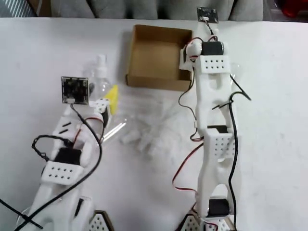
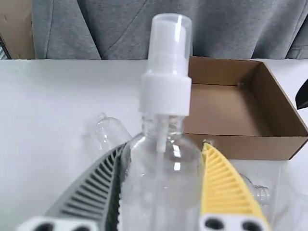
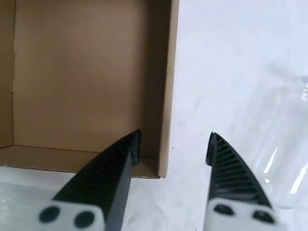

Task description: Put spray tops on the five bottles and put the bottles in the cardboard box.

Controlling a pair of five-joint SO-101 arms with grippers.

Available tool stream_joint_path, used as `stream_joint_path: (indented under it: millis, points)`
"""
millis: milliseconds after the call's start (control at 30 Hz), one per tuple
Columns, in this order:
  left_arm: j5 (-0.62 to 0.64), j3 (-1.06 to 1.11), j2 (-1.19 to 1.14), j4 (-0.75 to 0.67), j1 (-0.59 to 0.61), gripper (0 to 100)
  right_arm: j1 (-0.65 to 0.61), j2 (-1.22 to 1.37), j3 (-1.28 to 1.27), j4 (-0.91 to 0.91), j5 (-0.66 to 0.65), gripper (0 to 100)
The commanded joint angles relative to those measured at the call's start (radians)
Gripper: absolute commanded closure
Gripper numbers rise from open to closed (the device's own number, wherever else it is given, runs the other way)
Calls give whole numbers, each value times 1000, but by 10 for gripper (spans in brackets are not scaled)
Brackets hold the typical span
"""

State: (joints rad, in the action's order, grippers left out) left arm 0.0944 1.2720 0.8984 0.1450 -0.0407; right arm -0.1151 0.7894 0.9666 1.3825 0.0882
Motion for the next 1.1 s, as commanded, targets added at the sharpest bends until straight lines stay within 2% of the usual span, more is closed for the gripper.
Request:
stream_joint_path:
  millis: [0, 200, 367, 867, 1067]
  points:
    - [11, -74, -2, -52, 19, 976, -31, 21, 14, -16, 8, 815]
    - [11, -72, -8, -63, 19, 976, -50, 107, 26, -79, 0, 834]
    - [11, -72, -8, -61, 19, 976, -42, 133, 43, -77, -3, 990]
    - [5, -71, -8, -41, 19, 976, -65, 119, 43, 110, -350, 983]
    - [5, -72, -4, -31, 21, 976, -85, 108, 44, 217, -336, 983]
